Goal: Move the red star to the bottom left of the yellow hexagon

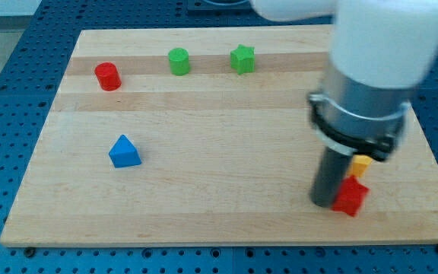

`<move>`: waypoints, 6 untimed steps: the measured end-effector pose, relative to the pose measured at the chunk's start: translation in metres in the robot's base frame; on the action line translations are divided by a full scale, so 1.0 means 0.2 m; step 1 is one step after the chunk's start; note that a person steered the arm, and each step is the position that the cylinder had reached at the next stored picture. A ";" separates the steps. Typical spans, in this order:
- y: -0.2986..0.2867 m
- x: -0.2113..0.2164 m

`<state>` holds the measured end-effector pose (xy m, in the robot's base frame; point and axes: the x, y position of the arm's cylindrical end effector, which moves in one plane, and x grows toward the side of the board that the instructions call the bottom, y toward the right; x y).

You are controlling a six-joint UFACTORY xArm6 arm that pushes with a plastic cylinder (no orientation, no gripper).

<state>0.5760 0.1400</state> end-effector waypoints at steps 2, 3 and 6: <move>-0.25 0.14; -0.02 0.21; 0.45 -0.09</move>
<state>0.5575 0.2307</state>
